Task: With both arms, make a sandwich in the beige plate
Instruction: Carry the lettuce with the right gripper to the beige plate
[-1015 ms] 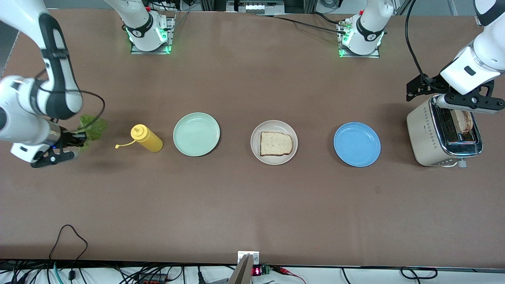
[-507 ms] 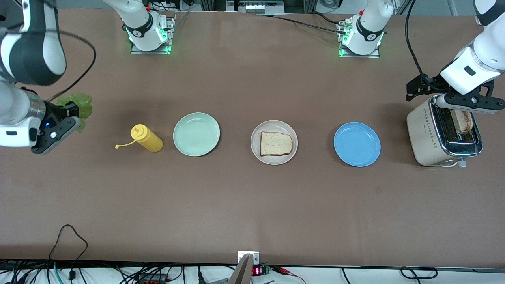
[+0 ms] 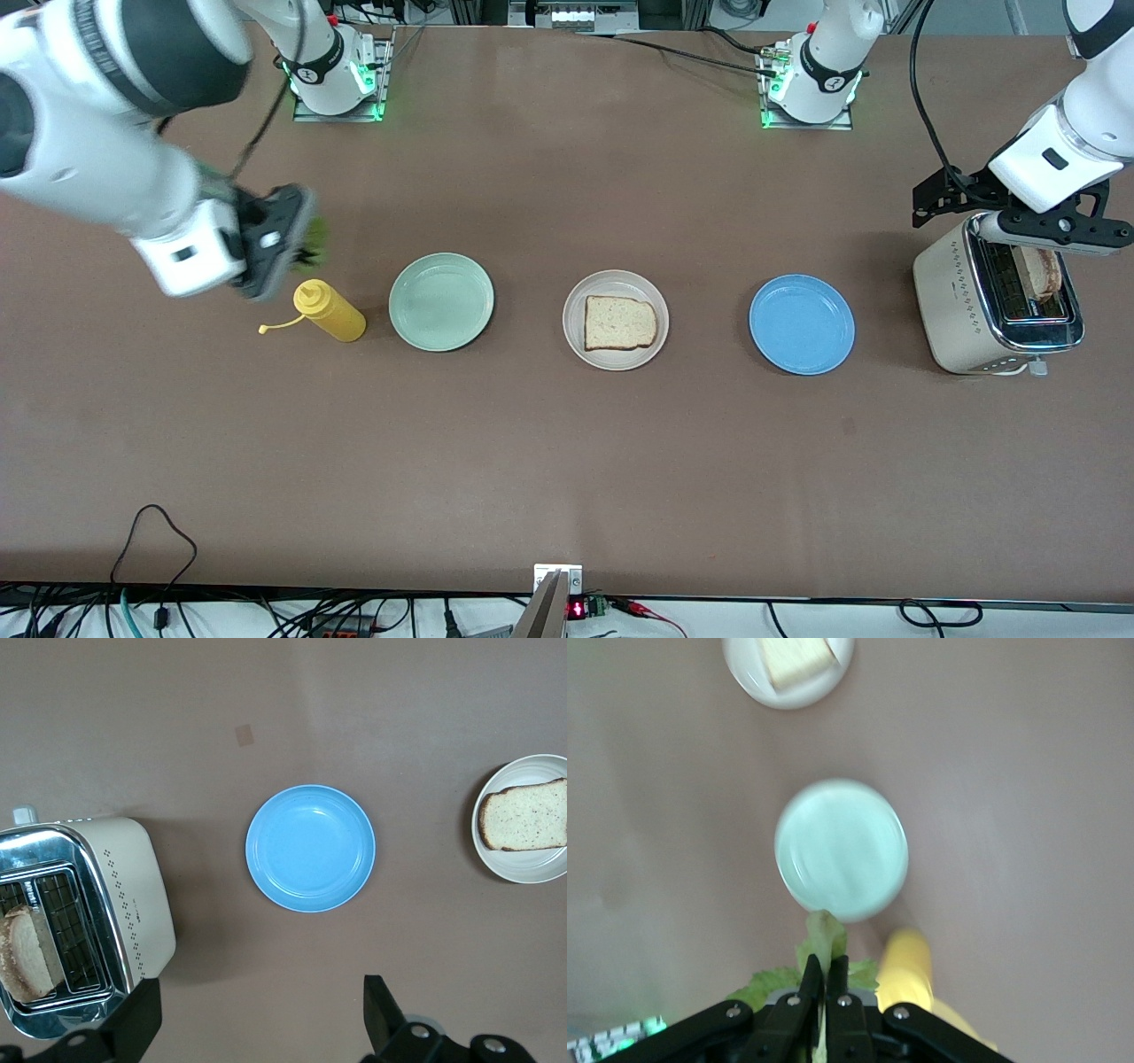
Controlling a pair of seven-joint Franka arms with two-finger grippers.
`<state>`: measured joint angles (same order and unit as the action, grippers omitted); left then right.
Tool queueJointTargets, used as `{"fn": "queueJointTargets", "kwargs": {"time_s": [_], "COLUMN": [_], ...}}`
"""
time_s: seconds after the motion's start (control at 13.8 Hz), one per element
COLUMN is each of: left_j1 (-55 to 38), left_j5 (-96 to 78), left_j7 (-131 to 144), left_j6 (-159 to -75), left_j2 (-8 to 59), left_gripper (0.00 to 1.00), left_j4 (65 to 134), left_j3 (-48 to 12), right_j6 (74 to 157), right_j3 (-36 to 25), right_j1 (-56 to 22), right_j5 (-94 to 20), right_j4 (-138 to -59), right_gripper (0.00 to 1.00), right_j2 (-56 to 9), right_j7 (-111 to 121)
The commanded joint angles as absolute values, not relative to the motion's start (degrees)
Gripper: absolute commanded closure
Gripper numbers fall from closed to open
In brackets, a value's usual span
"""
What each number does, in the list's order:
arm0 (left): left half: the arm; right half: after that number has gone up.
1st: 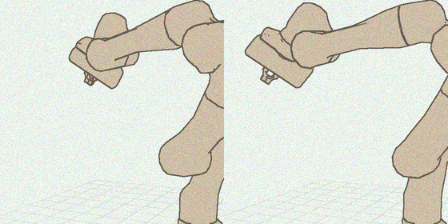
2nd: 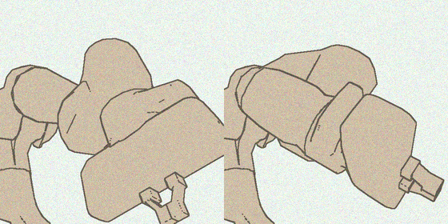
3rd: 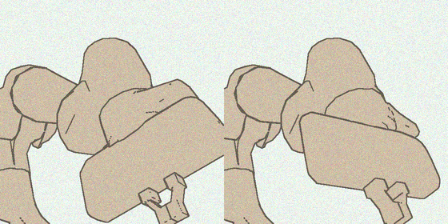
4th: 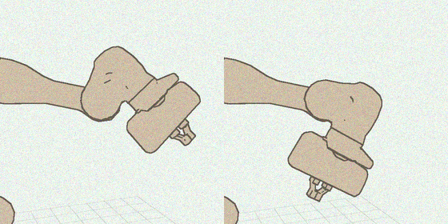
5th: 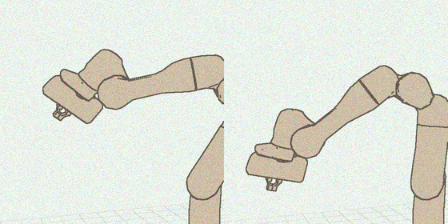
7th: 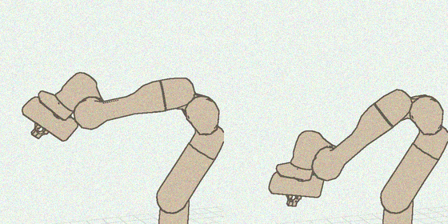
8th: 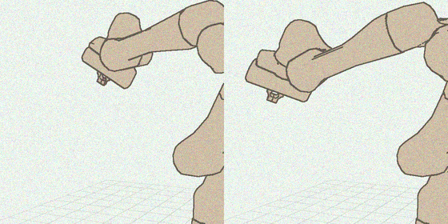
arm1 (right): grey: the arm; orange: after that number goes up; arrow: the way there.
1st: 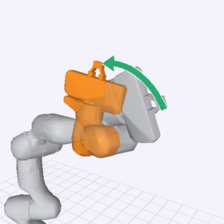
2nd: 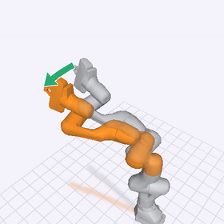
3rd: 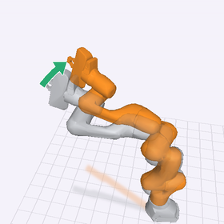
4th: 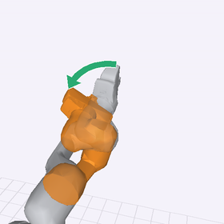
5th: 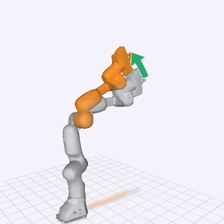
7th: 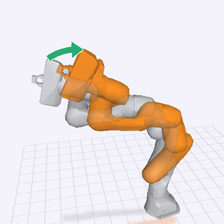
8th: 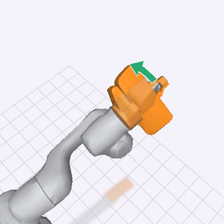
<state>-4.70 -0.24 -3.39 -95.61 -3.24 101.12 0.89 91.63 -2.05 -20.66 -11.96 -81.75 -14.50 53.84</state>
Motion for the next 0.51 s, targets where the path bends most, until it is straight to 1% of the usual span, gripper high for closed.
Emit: {"fn": "queueJointTargets", "kwargs": {"time_s": [0.0,0.22,0.43], "left_j1": [-4.83,-4.83,-4.83], "left_j5": [0.7,0.7,0.7], "left_j7": [-3.08,-3.08,-3.16], "left_j6": [-94.57,-94.57,-94.57], "left_j2": [-3.16,-3.16,-3.16], "left_gripper": [0.0,0.0,0.0], "left_j4": [100.37,100.37,100.37], "left_j3": [0.88,0.88,0.97], "right_j6": [96.65,103.95,113.26], "right_j3": [-0.18,-0.09,-0.09], "right_j1": [-25.03,-30.39,-35.14], "right_j5": [-14.67,-19.68,-19.86], "right_j4": [-79.46,-79.37,-79.45], "right_gripper": [1.0,1.0,1.0], "right_j2": [-16.95,-20.9,-24.86], "right_j7": [54.4,54.23,54.05]}}
